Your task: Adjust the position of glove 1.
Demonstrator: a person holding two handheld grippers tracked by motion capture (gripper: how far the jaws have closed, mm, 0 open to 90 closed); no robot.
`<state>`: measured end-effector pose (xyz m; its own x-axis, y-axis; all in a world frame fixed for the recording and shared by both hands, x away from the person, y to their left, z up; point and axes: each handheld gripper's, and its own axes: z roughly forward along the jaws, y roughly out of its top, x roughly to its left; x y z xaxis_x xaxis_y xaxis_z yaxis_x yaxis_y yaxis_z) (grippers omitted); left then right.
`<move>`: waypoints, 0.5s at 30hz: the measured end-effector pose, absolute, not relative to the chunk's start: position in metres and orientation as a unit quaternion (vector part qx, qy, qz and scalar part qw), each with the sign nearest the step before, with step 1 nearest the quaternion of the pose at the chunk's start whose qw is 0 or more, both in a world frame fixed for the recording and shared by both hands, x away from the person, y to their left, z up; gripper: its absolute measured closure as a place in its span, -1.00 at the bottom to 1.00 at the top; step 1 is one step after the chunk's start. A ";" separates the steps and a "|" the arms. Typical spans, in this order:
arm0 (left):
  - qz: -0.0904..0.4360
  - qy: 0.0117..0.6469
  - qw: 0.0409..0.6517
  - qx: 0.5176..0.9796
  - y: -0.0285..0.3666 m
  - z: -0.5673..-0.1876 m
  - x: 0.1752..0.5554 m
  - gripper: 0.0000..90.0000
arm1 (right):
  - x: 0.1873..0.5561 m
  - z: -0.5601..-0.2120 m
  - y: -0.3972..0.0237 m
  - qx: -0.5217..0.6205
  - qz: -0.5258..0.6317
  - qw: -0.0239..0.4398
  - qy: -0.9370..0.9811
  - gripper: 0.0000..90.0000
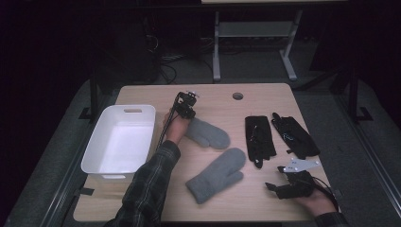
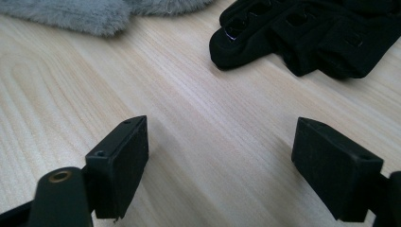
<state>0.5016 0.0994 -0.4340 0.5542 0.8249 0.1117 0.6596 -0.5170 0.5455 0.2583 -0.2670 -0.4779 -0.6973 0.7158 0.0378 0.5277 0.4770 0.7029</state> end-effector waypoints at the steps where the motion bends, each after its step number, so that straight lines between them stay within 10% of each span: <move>1: 0.184 0.435 0.225 0.852 0.101 -0.434 0.497 0.98 | 0.258 -0.478 -0.267 0.366 0.357 0.132 0.849 -0.57; 15: 0.182 0.413 0.249 0.857 0.111 -0.433 0.428 0.98 | 0.258 -0.478 -0.267 0.368 0.356 0.132 0.849 -0.57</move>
